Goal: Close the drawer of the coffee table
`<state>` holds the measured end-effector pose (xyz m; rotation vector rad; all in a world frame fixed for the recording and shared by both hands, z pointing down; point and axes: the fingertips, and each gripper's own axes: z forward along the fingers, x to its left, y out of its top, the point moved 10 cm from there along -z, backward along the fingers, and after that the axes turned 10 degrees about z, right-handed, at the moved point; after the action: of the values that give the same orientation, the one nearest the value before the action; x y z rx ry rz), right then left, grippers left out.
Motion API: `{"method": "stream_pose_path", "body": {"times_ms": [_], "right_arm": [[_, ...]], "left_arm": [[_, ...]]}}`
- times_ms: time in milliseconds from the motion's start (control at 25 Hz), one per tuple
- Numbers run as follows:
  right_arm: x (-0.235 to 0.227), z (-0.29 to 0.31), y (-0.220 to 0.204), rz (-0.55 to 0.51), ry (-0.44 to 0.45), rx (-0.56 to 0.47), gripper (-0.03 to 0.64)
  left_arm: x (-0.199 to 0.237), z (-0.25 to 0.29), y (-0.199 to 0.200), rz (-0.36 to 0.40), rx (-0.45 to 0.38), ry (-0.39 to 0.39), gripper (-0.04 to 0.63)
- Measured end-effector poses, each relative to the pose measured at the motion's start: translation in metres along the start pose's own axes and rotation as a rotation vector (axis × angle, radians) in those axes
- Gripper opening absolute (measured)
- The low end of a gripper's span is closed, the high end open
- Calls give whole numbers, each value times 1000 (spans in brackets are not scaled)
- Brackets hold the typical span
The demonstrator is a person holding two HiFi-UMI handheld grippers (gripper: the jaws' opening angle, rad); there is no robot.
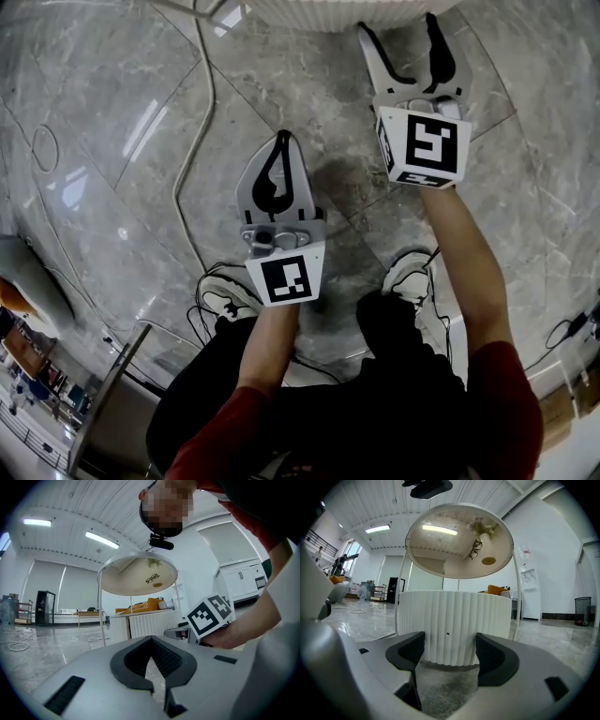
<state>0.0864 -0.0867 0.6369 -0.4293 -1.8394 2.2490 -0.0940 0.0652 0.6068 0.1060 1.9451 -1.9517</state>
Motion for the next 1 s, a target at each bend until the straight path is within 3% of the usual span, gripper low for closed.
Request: {"method": "stream_pose_path", "body": {"times_ms": [1000], "right_arm": [[0, 64, 10, 6, -6, -11, 325]], "left_arm": [[-8, -7, -9, -26, 59, -11, 12]]}}
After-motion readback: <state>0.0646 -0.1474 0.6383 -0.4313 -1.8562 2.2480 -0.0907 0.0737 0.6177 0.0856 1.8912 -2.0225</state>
